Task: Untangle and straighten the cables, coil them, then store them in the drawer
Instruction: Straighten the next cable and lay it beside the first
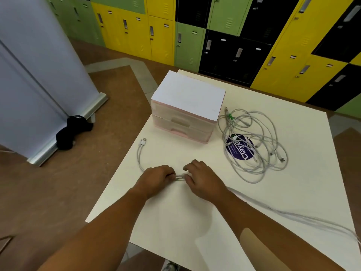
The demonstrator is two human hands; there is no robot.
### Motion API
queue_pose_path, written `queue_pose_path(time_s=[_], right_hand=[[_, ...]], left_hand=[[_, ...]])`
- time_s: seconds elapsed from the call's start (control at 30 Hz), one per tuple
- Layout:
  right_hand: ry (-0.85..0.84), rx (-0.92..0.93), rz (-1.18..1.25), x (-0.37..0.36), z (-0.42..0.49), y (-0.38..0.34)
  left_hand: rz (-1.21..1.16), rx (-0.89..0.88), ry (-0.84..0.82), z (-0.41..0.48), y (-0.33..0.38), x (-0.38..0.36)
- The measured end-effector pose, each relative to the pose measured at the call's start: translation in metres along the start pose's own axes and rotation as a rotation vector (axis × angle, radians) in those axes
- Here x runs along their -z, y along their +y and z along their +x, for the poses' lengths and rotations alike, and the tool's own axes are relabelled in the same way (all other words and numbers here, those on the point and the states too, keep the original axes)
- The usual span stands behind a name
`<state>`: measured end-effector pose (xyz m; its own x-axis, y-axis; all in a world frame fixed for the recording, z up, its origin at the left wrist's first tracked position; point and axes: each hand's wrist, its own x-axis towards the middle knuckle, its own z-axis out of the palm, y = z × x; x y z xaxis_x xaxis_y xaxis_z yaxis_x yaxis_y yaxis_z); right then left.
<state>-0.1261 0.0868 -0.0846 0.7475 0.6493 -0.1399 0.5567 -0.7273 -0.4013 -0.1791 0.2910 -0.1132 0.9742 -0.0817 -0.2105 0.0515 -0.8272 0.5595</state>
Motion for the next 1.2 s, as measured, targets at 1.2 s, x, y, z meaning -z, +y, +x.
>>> queue_pose_path(time_s=[1.2], right_hand=[[0.107, -0.027, 0.145, -0.04, 0.022, -0.006]], left_hand=[[-0.016, 0.253, 0.306, -0.007, -0.111, 0.075]])
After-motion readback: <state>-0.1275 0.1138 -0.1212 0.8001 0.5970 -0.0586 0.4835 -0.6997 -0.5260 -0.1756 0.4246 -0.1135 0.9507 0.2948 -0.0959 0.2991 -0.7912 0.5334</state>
